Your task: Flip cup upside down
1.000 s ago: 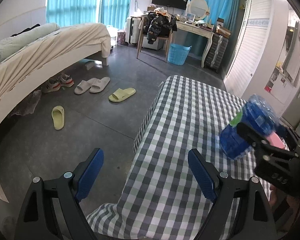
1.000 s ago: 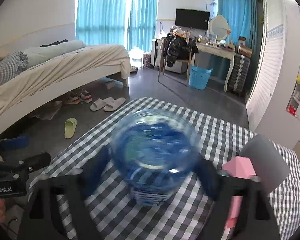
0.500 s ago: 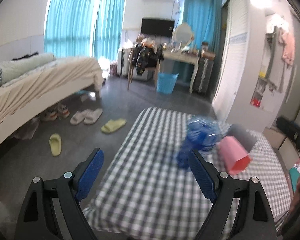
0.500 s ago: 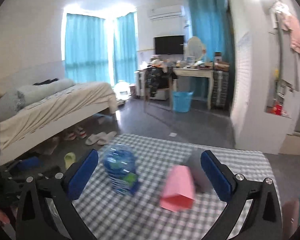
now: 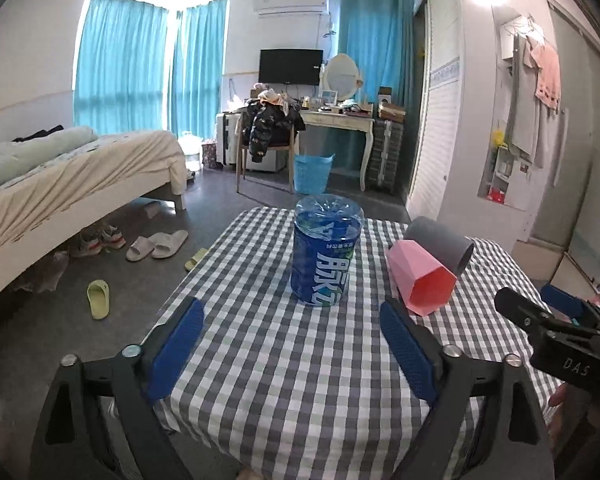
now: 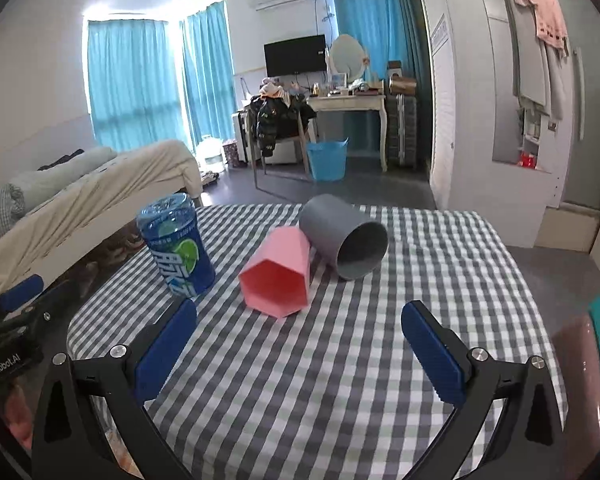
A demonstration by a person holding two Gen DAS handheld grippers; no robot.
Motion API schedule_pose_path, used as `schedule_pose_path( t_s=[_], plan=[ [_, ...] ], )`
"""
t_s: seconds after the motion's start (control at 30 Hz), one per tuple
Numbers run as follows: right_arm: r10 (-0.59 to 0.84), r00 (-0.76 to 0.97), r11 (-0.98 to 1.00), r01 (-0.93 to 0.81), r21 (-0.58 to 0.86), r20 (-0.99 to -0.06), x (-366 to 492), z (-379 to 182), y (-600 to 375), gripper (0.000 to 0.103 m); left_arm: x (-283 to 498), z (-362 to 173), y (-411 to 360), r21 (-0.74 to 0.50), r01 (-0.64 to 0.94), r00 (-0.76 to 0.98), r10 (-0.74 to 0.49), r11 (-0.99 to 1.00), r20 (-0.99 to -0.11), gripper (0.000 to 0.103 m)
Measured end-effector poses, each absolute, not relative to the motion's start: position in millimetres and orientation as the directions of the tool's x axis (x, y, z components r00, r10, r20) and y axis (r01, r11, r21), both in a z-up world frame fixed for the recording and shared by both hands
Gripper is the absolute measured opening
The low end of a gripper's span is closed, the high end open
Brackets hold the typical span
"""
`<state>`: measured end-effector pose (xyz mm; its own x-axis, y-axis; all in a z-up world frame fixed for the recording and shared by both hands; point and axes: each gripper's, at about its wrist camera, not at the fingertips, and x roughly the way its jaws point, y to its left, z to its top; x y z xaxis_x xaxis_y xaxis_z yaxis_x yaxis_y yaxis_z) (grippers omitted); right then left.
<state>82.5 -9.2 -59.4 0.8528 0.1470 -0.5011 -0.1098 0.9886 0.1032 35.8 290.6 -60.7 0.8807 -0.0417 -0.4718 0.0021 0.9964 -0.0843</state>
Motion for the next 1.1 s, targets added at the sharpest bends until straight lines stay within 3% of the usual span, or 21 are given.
schedule_pose_path(
  t_s=[1.1],
  plan=[
    [0.131,0.856,0.988,-0.152,-0.003,-0.500,85,-58,25,0.103,27,-61,308,-0.088,-0.043,0.869,-0.006,0.995,-0.494,0.098]
  ],
)
